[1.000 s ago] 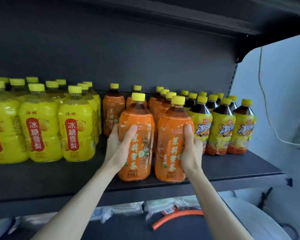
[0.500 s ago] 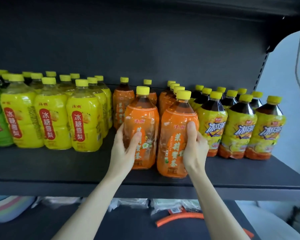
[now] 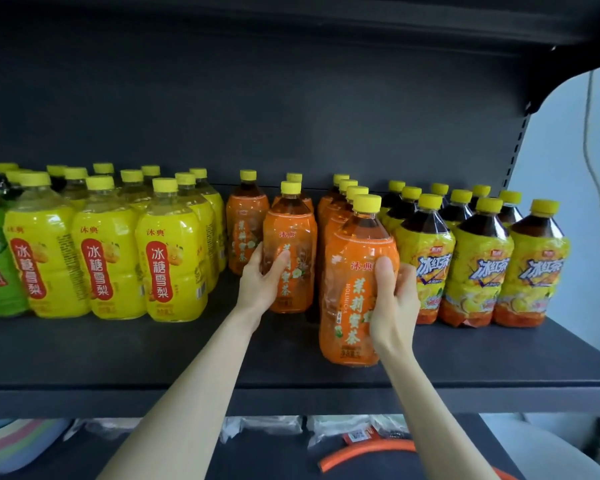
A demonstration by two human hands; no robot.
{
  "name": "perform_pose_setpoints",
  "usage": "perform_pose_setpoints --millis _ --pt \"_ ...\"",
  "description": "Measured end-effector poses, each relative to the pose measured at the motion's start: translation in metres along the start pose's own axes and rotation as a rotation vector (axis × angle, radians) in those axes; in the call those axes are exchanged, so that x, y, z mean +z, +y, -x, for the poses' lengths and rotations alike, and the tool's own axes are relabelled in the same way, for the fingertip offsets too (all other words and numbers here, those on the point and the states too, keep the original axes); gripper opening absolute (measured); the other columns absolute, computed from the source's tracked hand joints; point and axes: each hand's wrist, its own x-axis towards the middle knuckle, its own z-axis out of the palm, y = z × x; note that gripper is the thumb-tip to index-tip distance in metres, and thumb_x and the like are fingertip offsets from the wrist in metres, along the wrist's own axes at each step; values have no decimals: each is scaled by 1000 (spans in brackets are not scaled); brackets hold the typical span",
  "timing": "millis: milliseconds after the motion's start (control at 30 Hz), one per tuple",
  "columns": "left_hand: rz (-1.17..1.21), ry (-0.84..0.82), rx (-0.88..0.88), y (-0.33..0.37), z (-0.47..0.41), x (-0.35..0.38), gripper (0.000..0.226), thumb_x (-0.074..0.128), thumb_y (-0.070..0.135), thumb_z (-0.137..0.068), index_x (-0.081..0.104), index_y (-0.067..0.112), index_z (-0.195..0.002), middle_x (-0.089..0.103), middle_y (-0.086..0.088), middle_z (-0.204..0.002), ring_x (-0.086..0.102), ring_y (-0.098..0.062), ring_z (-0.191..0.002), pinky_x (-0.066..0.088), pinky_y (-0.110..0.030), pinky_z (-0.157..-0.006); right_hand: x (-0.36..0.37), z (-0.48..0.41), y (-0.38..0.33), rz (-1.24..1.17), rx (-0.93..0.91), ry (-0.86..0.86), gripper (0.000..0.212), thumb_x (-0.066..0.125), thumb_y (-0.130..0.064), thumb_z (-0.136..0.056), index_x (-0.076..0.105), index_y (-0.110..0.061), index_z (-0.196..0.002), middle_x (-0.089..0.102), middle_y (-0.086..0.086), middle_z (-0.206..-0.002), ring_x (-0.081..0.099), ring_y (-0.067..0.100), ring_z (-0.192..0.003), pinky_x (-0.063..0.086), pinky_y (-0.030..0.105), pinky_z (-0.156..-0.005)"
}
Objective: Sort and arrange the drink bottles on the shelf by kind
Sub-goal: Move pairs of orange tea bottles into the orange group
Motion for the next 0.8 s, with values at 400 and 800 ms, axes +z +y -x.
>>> perform_pose_setpoints --millis 400,800 --pt "-56 -34 -53 -13 -40 11 69 50 50 -90 23 25 -148 44 -7 -142 44 -28 -129 38 -45 -103 2 -1 6 -2 -58 17 39 50 -60 -84 47 -22 -93 64 -7 -89 64 -2 -74 49 14 -61" --pt "-88 -23 -91 -11 -44 12 68 52 48 -90 28 21 -147 45 -9 -142 44 -30 -129 39 -45 -104 1 -2 8 -1 -72 10 35 47 -58 -79 48 -25 -90 66 -6 -89 65 1 -76 49 17 -65"
